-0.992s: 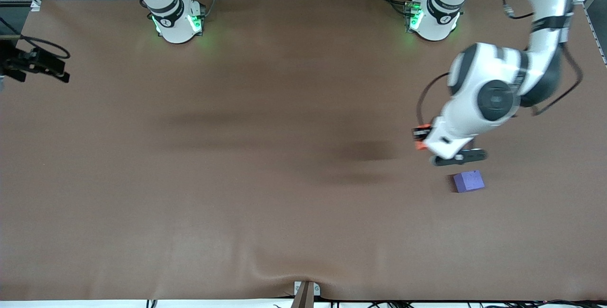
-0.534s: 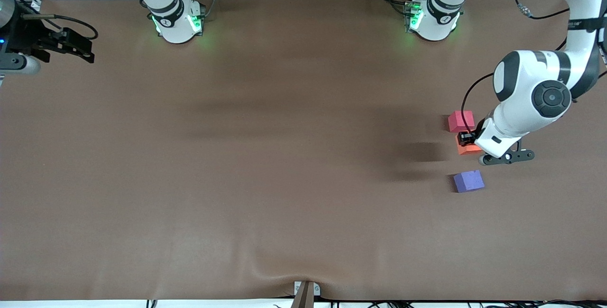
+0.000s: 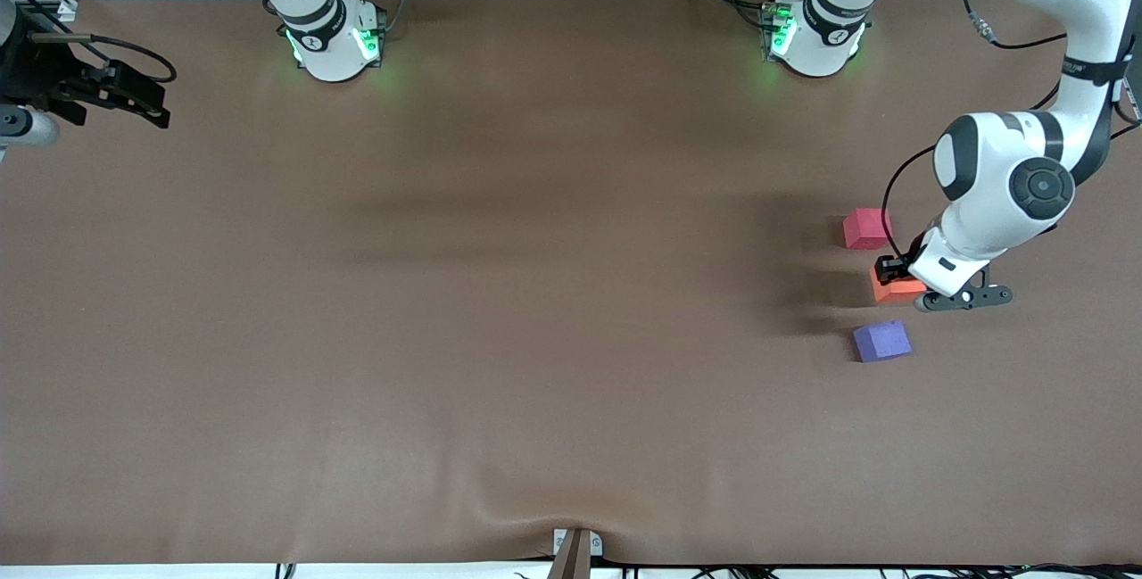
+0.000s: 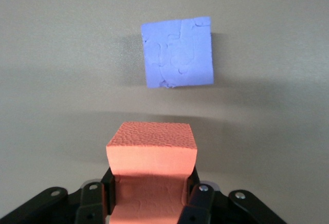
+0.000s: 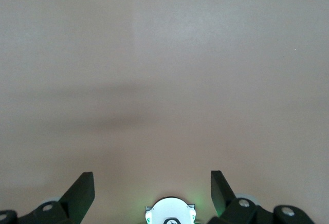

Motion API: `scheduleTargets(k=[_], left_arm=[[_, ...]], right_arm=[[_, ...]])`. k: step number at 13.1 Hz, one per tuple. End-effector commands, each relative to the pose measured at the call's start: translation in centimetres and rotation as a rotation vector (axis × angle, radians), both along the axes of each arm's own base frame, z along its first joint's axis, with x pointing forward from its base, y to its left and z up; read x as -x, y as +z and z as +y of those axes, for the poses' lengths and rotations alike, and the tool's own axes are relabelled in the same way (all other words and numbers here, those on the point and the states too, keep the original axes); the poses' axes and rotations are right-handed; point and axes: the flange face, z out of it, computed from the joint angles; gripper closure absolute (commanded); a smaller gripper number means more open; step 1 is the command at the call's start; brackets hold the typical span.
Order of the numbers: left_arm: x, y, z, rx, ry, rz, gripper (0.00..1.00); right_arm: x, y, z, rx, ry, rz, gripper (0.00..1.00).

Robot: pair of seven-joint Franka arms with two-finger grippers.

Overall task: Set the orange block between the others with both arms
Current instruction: 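Lower the orange cube onto the table and open the left gripper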

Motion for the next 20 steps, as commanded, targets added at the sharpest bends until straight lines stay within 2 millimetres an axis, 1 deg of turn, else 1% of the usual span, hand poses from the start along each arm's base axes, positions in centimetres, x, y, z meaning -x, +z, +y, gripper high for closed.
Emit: scheduleTargets(k=[1,2,3,6,7,9,11,12,13,15,17,18,20], left_arm=[[-0.1,-2.2,0.2,0.001,-0.017,-0.027,1.00],[-0.1,-2.9,-0.2,0.005,-0.025,-0.028,1.00],[0.0,-3.3,-0.8,0.009,-0.041,-0.022,1.00],[0.0,-4.1,-0.9,0.010,-0.111,-0.019,1.00],[0.2,-4.4,-0.9,0.010,-0.122,-0.014,1.00],[0.5,-4.8,-0.9,0.011,-0.162,-0.013,1.00],[0.8,-5.2,-0.6,0.011,-0.169,-0.006,1.00],[0.9,-5.2,-0.2,0.012,-0.161,-0.005,1.00],[1.1,-5.2,-0.1,0.012,-0.158,-0.002,1.00],[1.3,-5.2,1.0,0.012,-0.139,0.000,1.00],[1.4,-5.4,1.0,0.013,-0.139,0.003,1.00],[1.4,-5.4,1.0,0.013,-0.138,0.003,1.00],[1.4,-5.4,0.9,0.013,-0.138,0.002,1.00]], right_arm=[[0.3,0.9,-0.1,0.009,-0.012,-0.011,0.00],[0.5,1.0,0.2,0.008,-0.006,-0.006,0.00],[0.6,0.6,0.3,0.007,-0.004,0.017,0.00],[0.8,0.6,1.9,0.005,0.030,0.019,0.00],[0.7,0.5,1.5,0.003,0.024,0.020,0.00],[0.4,0.9,-0.1,-0.002,0.031,-0.003,0.00],[-0.2,0.2,-1.5,0.000,0.010,0.002,0.00],[-0.6,-0.3,-3.2,-0.005,0.001,0.004,0.00],[-0.7,-0.4,-4.3,-0.009,0.019,0.003,0.00],[-0.7,-0.9,-7.2,-0.022,0.049,0.014,0.00],[-1.1,-1.6,-8.8,-0.045,0.152,0.025,0.00],[-1.6,-1.4,-10.0,-0.042,0.156,-0.017,0.00],[-3.7,-2.6,-12.4,-0.021,0.123,-0.084,0.00]])
